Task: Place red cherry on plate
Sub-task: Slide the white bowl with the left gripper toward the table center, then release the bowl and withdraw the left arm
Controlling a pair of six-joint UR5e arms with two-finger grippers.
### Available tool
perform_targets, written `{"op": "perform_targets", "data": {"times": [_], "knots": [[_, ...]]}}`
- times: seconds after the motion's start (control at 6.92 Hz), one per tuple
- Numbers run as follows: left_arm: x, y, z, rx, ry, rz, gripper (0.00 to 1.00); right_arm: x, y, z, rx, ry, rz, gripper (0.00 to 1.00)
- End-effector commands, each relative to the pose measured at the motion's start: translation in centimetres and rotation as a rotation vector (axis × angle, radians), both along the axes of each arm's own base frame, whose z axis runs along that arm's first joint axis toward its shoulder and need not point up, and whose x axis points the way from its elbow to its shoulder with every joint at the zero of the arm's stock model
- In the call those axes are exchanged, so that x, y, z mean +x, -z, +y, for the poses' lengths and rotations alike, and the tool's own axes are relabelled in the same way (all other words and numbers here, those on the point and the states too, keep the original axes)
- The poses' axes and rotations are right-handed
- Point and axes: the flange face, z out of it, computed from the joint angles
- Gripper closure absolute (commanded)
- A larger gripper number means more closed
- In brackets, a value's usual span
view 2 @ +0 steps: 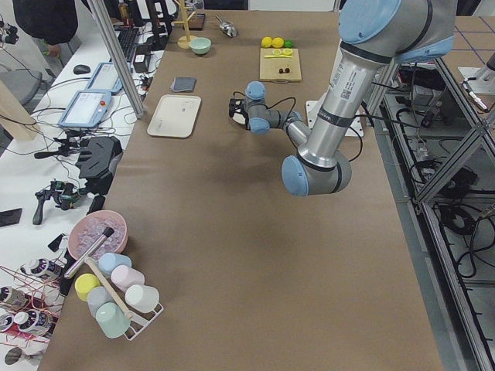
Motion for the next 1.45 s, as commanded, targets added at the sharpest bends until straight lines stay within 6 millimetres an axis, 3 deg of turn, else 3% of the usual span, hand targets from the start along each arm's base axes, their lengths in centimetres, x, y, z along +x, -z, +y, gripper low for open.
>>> {"op": "perform_targets", "data": {"times": [0.0,0.14,0.29,0.43,0.58,0.72,0.87,1.01,1.16,1.3], "knots": [[-1.5,0.4,-1.3,0.006,0.019,0.008,0.02,0.1,0.1,0.0,0.001,-0.002,0.000,0.01],[-3.4,0.1,-2.0,-0.009,0.008,0.015,0.02,0.2,0.3,-0.2,0.004,-0.006,-0.001,0.01],[-9.5,-1.0,-4.5,-0.045,0.006,0.030,0.02,0.2,0.5,-0.4,0.006,-0.008,0.000,0.01],[-16.6,-3.9,-5.9,0.005,-0.029,0.014,0.02,0.3,0.9,-0.9,0.011,-0.010,-0.001,0.01],[-23.5,-9.8,-6.8,0.071,-0.070,-0.048,0.02,0.2,1.3,-1.3,0.014,-0.011,-0.021,0.01],[-31.8,-15.8,-7.2,0.113,-0.101,-0.089,0.02,0.1,2.0,-1.7,0.029,-0.012,-0.044,0.01],[-39.4,-20.5,-6.4,0.163,-0.132,-0.099,0.02,0.1,2.4,-2.2,0.037,-0.010,-0.045,0.01],[-46.2,-23.9,-5.6,0.199,-0.144,-0.079,0.02,-0.2,2.7,-2.8,0.043,-0.001,-0.044,0.01],[-51.2,-26.5,-5.2,0.198,-0.120,-0.049,0.02,-0.6,2.9,-3.4,0.044,0.011,-0.044,0.01],[-53.6,-30.3,-3.6,0.201,-0.122,-0.069,0.02,-1.4,3.1,-4.0,0.038,0.019,-0.046,0.01]]}}
